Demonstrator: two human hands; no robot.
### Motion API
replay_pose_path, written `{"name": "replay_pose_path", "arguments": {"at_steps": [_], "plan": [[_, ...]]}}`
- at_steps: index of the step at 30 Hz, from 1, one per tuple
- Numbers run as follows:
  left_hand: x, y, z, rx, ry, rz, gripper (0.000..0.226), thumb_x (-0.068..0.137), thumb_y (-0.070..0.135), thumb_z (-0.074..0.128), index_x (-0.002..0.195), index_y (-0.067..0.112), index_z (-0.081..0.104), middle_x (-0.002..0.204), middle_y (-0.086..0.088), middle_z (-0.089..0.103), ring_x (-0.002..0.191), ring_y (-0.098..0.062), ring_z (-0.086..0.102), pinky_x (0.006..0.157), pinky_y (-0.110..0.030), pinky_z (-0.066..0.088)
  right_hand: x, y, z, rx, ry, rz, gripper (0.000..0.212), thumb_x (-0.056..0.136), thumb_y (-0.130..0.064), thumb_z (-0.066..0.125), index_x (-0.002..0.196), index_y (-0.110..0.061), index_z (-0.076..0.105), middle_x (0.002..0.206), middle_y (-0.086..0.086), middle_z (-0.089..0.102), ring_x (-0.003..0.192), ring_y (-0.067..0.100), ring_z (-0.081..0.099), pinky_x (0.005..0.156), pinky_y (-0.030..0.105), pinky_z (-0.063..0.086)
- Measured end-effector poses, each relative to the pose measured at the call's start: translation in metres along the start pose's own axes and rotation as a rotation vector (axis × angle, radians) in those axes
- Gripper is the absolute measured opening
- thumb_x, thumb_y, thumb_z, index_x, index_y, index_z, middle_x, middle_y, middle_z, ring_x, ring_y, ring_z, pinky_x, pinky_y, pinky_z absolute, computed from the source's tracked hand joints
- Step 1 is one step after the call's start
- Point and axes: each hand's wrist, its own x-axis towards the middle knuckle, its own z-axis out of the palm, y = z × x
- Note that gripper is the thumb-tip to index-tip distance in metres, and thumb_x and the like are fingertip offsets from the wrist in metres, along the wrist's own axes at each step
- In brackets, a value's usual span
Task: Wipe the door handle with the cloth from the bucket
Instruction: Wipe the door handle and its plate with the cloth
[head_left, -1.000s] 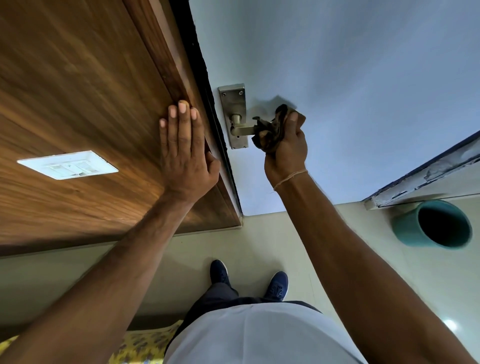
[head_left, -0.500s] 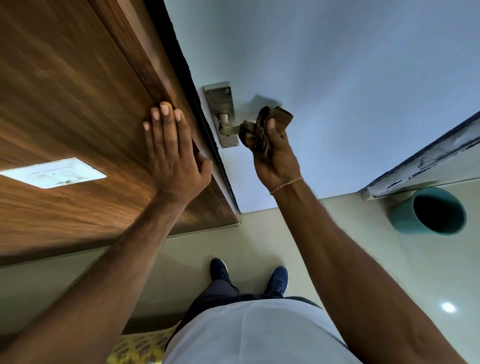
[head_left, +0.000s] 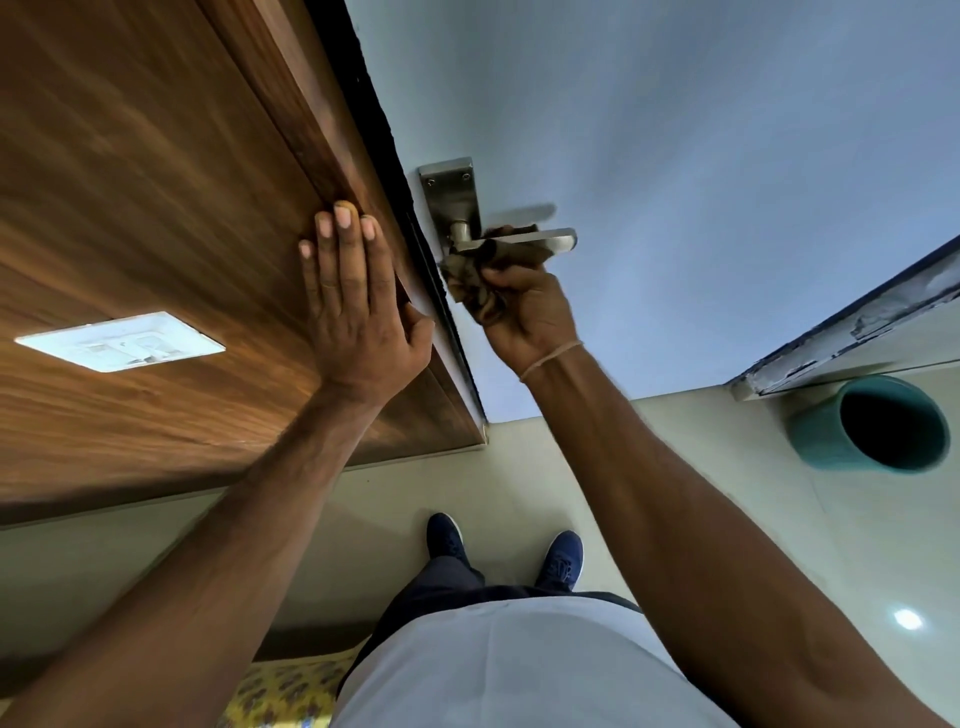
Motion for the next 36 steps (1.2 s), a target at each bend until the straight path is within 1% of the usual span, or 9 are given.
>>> {"name": "replay_pose_path", "arguments": {"at_steps": [2,8,12,15,19,22,28,31,36], "plan": [[-0.002,-0.005,0.001,-0.018,0.006,0.024,0.095,0.086,0.023,0.072,0.162,-0.009,0.025,0.158,-0.036,0.041,0.152,-0.049,0.030,0.133,-0.055,0.018,0.005,0.007,0.009,-0.001,0.044,0.038,0.054,0.078,0.018,0.039,0.125,-0.004,0.054,0.123,0.030,0.063,0.119,0.053,0.067,0.080,0.050,0.067],[-0.004,-0.011,0.001,-0.047,0.016,0.060,0.100,0.088,0.021,0.066,0.167,0.000,0.008,0.162,-0.029,0.033,0.155,-0.044,0.024,0.133,-0.053,0.018,0.011,-0.037,-0.015,0.130,0.081,-0.085,0.050,0.060,0.017,0.037,0.097,-0.009,0.059,0.083,0.015,0.068,0.087,0.037,0.071,0.089,0.056,0.059],[-0.004,-0.008,0.002,-0.055,0.026,0.041,0.103,0.086,0.021,0.068,0.167,0.000,0.009,0.162,-0.030,0.035,0.155,-0.043,0.025,0.133,-0.054,0.019,0.006,-0.011,0.009,0.124,0.020,0.006,0.036,0.057,0.010,0.042,0.086,-0.005,0.055,0.074,0.015,0.070,0.085,0.042,0.068,0.067,0.044,0.065],[-0.005,-0.009,0.002,-0.072,0.023,0.043,0.101,0.089,0.022,0.068,0.167,0.000,0.009,0.161,-0.031,0.039,0.155,-0.043,0.025,0.133,-0.054,0.018,0.001,0.009,0.027,0.062,0.048,0.074,0.037,0.066,0.010,0.034,0.084,0.000,0.066,0.089,0.026,0.072,0.078,0.043,0.076,0.068,0.045,0.065],[-0.005,-0.014,0.004,-0.086,0.032,0.074,0.099,0.090,0.022,0.064,0.168,0.003,0.006,0.164,-0.026,0.029,0.157,-0.040,0.021,0.132,-0.053,0.021,0.008,-0.020,0.001,0.178,0.184,-0.002,0.043,0.066,0.011,0.036,0.095,-0.004,0.065,0.097,0.019,0.068,0.095,0.040,0.064,0.091,0.050,0.058],[-0.005,-0.017,0.004,-0.094,0.025,0.064,0.098,0.092,0.022,0.062,0.168,0.004,0.004,0.165,-0.024,0.026,0.166,-0.032,0.006,0.132,-0.052,0.020,0.011,-0.027,-0.008,0.259,0.195,-0.007,0.049,0.069,0.009,0.036,0.107,-0.005,0.064,0.107,0.020,0.068,0.100,0.039,0.066,0.080,0.047,0.063],[-0.006,-0.017,0.004,-0.112,0.032,0.076,0.095,0.093,0.023,0.062,0.168,0.003,0.007,0.163,-0.027,0.032,0.162,-0.037,0.014,0.132,-0.053,0.019,0.000,0.006,0.022,0.170,0.181,0.089,0.057,0.066,0.007,0.033,0.115,-0.003,0.061,0.130,0.024,0.060,0.141,0.048,0.053,0.106,0.055,0.052],[-0.006,-0.017,0.004,-0.108,0.039,0.068,0.094,0.094,0.023,0.060,0.168,0.004,0.006,0.164,-0.025,0.028,0.166,-0.030,0.001,0.133,-0.052,0.018,0.001,-0.011,0.011,0.186,0.171,0.085,0.057,0.067,0.006,0.033,0.116,-0.007,0.062,0.129,0.019,0.064,0.131,0.042,0.061,0.122,0.051,0.039],[-0.005,-0.020,0.002,-0.097,0.013,0.070,0.099,0.092,0.021,0.064,0.168,0.004,0.004,0.166,-0.023,0.024,0.165,-0.027,-0.005,0.134,-0.051,0.017,0.003,-0.003,0.006,0.259,0.123,0.056,0.054,0.069,0.004,0.033,0.112,-0.007,0.064,0.119,0.021,0.068,0.119,0.044,0.063,0.102,0.052,0.056]]}}
